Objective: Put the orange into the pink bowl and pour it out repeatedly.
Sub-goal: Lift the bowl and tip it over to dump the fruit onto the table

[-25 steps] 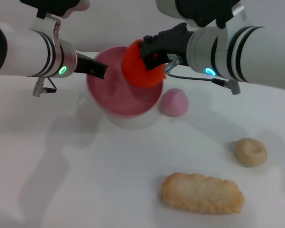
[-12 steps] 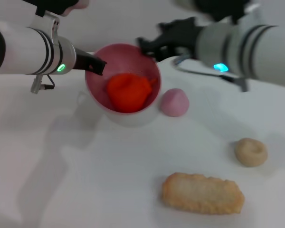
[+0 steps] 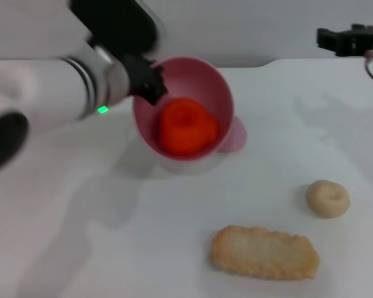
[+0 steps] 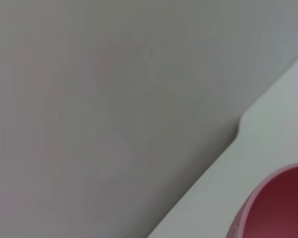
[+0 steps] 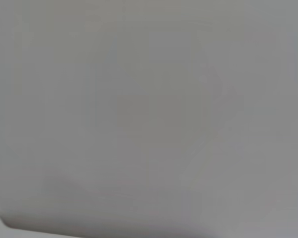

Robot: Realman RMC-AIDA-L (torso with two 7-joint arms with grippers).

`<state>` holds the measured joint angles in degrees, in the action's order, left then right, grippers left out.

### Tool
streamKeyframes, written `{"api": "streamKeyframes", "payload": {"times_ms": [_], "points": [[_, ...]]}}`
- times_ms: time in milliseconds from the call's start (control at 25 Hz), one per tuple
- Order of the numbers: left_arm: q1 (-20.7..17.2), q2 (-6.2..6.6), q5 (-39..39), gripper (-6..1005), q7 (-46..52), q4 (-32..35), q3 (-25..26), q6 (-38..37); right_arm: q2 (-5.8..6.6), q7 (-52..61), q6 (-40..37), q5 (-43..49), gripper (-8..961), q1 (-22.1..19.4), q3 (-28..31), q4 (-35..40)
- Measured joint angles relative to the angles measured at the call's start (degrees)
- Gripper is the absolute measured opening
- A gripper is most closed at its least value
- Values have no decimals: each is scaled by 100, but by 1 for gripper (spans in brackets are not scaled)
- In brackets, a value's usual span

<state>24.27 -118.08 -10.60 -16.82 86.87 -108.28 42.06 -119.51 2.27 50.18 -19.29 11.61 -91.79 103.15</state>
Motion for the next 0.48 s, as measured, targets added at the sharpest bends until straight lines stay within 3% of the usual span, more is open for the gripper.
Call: {"api": "streamKeyframes", "payload": {"times_ms": [240,480], "points": [[-74,-19,1064,41,-300,49,-899,-217,24,-235,34,-413,612,-139,372,-164],[-206,-40,2122,41,-274,113,-1482,-454,32,-317,106,-431,613,-138,413,-298]]}}
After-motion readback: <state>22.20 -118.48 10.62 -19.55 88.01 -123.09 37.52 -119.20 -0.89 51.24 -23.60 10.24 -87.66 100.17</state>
